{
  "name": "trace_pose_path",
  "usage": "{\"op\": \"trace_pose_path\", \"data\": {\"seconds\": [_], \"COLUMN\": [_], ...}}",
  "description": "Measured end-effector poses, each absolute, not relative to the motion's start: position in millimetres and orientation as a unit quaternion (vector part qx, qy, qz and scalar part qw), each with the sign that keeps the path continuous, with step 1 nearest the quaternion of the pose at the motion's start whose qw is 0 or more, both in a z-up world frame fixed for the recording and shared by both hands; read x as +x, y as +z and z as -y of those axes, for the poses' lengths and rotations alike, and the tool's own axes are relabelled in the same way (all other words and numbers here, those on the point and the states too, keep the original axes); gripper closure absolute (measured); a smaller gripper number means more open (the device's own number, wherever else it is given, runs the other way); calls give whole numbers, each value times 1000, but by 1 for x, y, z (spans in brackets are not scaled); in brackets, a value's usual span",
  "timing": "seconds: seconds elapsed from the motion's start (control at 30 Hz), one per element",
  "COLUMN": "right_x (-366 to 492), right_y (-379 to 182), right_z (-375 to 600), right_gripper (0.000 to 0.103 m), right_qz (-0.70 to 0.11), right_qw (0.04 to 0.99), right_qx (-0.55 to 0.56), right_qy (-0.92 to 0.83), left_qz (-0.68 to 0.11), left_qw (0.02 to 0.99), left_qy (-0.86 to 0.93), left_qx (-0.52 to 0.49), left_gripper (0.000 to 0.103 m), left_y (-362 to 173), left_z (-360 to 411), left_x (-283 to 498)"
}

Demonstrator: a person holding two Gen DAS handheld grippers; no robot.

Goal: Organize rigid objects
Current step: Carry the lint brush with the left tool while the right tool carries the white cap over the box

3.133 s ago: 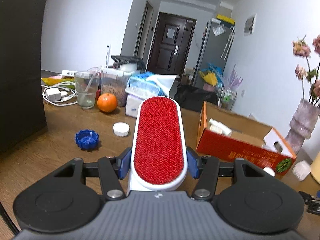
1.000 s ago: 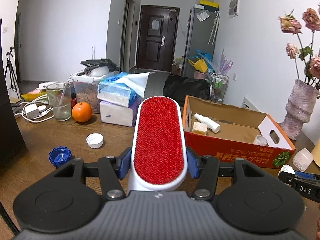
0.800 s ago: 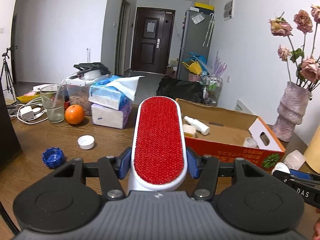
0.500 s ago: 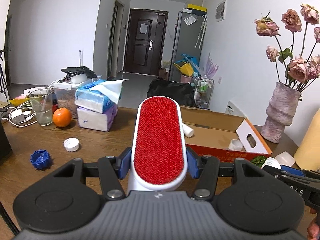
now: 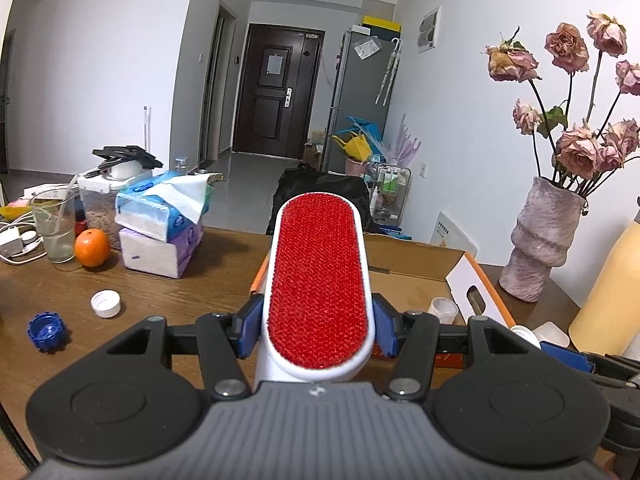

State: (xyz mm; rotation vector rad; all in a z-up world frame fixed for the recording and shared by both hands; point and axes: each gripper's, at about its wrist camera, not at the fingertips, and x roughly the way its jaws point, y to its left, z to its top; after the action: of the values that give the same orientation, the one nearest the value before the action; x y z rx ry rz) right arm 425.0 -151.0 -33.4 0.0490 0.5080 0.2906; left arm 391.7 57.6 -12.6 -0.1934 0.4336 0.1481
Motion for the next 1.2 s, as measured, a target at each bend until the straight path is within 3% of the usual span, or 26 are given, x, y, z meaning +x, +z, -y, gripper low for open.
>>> {"op": "trace_pose_path", "data": {"seconds": [1.2], "right_x": [525], "right_y": [-43], "right_z": [131], "right_gripper": [64], "right_qz": [-261], "right_qw": [956], "right_qx": [6], "right_qy": [135], "left_qz": [-212], "left_qw": [971], "left_qy": [75], "left_qx": [-86], "left_gripper": [47], "left_y": [-16], "left_z": [-61], "left_x": [506]}}
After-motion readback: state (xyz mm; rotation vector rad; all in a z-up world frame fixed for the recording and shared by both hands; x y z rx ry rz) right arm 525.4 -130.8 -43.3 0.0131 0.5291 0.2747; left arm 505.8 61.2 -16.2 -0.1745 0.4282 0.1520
